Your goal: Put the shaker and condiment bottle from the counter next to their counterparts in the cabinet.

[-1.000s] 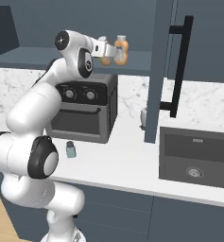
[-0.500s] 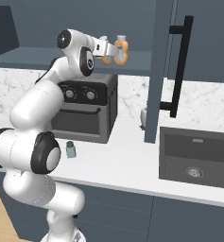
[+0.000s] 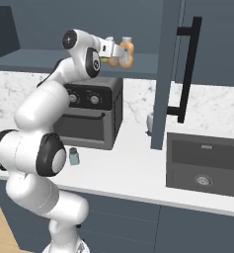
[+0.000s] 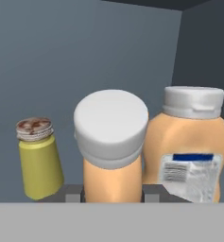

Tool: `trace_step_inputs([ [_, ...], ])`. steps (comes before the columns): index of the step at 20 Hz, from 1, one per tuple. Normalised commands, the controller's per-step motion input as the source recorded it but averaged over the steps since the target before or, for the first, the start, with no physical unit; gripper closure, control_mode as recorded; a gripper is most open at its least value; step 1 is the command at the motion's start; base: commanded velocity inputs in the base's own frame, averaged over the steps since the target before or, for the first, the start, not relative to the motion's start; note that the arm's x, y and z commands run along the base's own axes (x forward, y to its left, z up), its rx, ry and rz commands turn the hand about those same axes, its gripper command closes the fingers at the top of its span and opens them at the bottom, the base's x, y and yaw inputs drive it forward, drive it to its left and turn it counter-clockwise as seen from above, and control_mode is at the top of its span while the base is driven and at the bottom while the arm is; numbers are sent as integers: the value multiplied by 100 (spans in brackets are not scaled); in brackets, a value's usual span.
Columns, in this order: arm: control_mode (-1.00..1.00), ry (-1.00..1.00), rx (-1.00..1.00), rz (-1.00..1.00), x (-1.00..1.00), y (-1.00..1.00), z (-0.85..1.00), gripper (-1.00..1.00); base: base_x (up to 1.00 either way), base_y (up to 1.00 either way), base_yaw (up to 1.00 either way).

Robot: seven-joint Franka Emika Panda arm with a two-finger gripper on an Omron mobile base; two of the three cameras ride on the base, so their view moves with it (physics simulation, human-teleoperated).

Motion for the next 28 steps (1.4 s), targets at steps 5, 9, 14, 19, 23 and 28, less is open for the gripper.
trace_step_inputs([
  [5,-100,0,0,0,19,0,-27,100,0,0,0],
  [9,-100,0,0,0,21,0,-29,-100,0,0,0],
  [14,-100,0,0,0,4,-1,-20,-100,0,0,0],
  [19,-100,0,0,0,0,0,-19,-100,0,0,0],
  [23,-100,-1,0,0,-20,1,-5,-100,0,0,0],
  [28,-100,-4,0,0,-45,4,0,-100,0,0,0],
])
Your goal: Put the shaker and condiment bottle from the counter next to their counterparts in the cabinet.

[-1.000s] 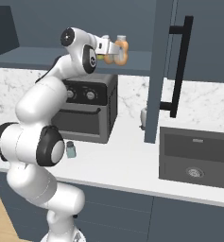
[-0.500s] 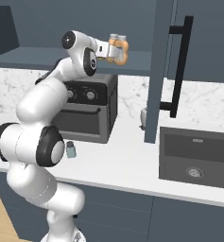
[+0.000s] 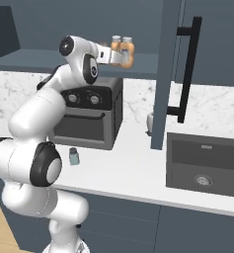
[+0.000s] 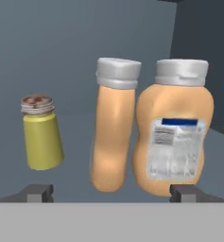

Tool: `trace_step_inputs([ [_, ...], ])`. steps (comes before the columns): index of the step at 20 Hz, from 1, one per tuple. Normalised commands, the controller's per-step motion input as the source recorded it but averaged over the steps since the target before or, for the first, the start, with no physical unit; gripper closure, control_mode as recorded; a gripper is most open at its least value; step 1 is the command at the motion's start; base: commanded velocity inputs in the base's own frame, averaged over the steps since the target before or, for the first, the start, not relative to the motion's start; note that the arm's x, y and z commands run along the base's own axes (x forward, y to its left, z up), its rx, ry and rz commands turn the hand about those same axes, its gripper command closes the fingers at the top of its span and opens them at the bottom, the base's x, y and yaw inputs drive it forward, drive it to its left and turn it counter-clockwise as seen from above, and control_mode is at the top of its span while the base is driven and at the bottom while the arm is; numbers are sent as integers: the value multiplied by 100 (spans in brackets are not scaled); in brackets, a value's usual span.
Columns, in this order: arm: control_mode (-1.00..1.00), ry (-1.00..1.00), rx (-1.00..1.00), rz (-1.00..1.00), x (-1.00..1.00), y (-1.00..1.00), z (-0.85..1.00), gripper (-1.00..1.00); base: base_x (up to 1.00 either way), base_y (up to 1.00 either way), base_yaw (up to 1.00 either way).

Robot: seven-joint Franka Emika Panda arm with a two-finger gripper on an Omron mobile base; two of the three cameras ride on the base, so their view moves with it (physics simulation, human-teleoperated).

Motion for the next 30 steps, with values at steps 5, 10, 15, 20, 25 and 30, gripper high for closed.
trace_step_inputs([
  [5,-100,-3,0,0,-45,8,-2,-100,0,0,0],
  [10,-100,0,0,0,-45,16,-12,-100,0,0,0],
  [15,-100,0,0,0,-48,22,-11,-100,0,0,0],
  [20,-100,0,0,0,-64,34,-5,-100,0,0,0],
  [25,-100,0,0,0,-70,33,-8,-100,0,0,0],
  [30,-100,0,0,-1,-71,23,-14,-100,0,0,0],
])
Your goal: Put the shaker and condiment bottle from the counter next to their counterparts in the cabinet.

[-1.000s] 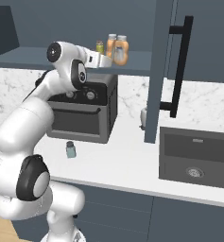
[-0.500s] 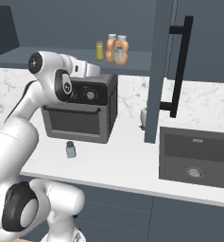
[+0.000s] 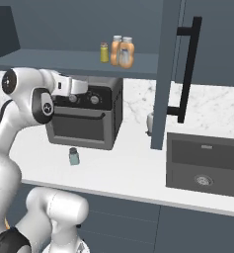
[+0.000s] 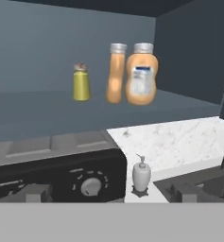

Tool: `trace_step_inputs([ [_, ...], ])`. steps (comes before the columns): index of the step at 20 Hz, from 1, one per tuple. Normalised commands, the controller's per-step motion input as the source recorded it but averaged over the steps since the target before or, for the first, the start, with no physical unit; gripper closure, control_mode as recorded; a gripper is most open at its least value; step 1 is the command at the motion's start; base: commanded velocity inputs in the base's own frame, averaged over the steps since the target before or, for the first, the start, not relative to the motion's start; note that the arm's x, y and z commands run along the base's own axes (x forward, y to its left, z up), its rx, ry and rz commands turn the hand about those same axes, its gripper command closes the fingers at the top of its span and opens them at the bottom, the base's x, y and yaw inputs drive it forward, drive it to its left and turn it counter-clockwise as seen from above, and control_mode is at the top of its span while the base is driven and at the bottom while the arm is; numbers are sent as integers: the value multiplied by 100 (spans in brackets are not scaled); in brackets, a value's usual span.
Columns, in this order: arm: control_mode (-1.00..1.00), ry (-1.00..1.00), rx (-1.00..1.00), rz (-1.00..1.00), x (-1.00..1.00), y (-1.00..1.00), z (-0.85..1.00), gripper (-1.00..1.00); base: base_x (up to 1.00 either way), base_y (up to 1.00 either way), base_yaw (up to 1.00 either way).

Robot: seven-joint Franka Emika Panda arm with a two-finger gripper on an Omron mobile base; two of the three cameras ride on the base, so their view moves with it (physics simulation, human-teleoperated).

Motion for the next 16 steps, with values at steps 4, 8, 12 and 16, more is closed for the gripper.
trace_step_inputs([
  [4,-100,0,0,-10,-83,8,-31,-100,0,0,0],
  [8,-100,0,0,-17,-74,2,-40,-100,0,0,0],
  [12,-100,0,0,-16,-71,0,-39,-100,0,0,0],
  [16,-100,4,0,-11,-61,5,-36,-100,0,0,0],
])
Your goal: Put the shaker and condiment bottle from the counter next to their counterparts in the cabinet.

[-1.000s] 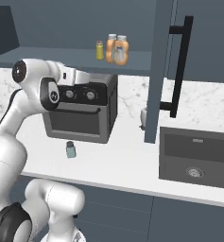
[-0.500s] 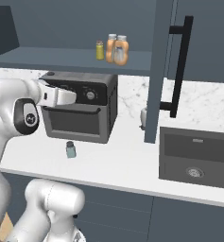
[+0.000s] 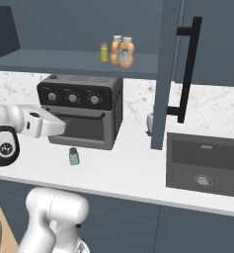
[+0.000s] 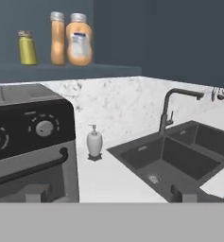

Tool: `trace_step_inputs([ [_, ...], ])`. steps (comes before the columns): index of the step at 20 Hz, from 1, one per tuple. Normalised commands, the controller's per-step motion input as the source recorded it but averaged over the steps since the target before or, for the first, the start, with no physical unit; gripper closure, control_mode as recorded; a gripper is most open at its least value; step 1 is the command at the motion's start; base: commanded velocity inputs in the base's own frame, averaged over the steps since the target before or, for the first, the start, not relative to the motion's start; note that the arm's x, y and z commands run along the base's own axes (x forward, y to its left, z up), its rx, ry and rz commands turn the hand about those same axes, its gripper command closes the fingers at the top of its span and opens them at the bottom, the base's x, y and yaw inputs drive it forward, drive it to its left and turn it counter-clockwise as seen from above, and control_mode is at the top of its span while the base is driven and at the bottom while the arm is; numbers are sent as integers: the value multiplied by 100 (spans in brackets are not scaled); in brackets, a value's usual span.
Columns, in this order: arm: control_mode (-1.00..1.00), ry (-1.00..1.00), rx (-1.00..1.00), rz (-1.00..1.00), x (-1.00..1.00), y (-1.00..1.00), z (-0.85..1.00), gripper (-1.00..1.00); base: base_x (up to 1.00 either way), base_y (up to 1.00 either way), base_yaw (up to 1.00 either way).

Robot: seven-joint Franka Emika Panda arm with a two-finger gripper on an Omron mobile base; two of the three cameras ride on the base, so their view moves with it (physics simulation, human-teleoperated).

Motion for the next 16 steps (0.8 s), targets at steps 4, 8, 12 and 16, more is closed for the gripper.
trace_step_inputs([
  [4,-100,11,0,-5,-39,7,-39,-100,0,0,0],
  [8,-100,7,0,0,-26,11,-50,-100,0,0,0],
  [12,-100,7,0,0,-19,12,-61,-100,0,0,0],
  [16,-100,8,0,0,-7,11,-60,-100,0,0,0],
])
